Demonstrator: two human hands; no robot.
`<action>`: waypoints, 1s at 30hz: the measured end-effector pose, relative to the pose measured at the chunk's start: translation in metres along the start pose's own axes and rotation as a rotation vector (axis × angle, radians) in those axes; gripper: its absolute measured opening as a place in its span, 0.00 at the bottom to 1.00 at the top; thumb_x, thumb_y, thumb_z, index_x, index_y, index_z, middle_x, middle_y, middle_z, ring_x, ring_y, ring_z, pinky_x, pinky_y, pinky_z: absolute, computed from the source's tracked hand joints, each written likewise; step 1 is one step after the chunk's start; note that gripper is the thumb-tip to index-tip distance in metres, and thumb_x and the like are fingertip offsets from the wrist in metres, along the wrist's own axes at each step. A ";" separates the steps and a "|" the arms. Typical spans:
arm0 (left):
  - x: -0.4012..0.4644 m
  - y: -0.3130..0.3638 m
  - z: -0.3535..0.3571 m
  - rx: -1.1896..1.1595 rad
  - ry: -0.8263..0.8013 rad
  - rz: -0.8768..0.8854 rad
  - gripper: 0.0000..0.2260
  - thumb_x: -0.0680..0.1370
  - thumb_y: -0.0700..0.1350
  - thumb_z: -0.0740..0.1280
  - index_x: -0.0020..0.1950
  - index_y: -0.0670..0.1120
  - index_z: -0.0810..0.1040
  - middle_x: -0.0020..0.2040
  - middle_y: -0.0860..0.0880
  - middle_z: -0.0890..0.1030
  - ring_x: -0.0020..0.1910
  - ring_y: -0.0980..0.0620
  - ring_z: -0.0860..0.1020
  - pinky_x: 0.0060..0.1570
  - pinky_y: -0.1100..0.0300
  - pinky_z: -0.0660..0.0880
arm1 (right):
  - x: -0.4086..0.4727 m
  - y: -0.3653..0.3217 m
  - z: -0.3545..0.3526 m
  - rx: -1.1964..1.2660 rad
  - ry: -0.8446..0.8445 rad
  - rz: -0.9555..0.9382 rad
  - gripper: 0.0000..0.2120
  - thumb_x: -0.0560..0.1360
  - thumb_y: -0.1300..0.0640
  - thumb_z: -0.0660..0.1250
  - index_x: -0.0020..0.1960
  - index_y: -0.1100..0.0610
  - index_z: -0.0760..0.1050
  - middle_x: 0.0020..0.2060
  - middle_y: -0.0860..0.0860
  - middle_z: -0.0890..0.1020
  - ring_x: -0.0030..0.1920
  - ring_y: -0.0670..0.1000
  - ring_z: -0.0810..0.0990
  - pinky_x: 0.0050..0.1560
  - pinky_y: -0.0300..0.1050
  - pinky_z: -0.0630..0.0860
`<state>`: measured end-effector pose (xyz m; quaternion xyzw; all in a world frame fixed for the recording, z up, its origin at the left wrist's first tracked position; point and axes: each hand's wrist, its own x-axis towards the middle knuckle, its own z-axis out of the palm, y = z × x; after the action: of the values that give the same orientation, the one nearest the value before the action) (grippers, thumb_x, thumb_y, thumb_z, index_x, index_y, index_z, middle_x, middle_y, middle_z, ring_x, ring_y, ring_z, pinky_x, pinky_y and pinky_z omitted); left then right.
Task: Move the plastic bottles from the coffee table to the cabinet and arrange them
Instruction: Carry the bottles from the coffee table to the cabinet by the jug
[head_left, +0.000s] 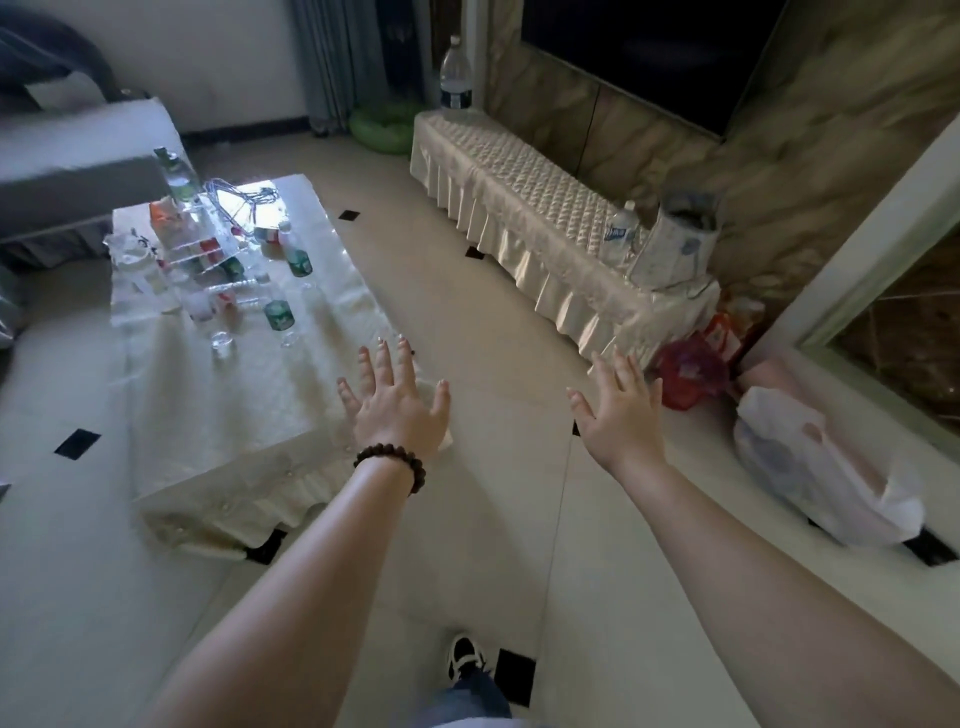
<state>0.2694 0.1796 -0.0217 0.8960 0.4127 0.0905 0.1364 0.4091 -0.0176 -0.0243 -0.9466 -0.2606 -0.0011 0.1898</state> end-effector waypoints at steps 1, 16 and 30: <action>0.020 0.005 0.000 0.001 0.000 0.002 0.31 0.78 0.62 0.49 0.77 0.54 0.43 0.78 0.51 0.43 0.76 0.52 0.37 0.72 0.46 0.34 | 0.022 -0.002 -0.001 0.011 0.010 0.003 0.29 0.79 0.43 0.54 0.76 0.53 0.55 0.77 0.53 0.51 0.77 0.51 0.43 0.74 0.56 0.40; 0.283 0.074 0.054 0.003 0.039 -0.072 0.32 0.77 0.62 0.51 0.77 0.53 0.44 0.78 0.51 0.44 0.76 0.52 0.38 0.72 0.45 0.36 | 0.319 -0.005 0.046 0.052 -0.019 -0.045 0.29 0.79 0.43 0.54 0.76 0.53 0.54 0.77 0.53 0.50 0.77 0.51 0.43 0.74 0.57 0.39; 0.550 0.136 0.080 0.013 0.146 -0.389 0.33 0.77 0.62 0.51 0.77 0.52 0.43 0.78 0.51 0.44 0.76 0.51 0.39 0.72 0.44 0.37 | 0.661 -0.037 0.084 0.031 -0.172 -0.331 0.30 0.79 0.43 0.54 0.76 0.54 0.55 0.77 0.53 0.51 0.77 0.50 0.43 0.74 0.56 0.40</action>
<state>0.7428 0.5018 -0.0266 0.7914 0.5873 0.1245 0.1150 0.9535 0.3678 -0.0216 -0.8844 -0.4281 0.0524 0.1786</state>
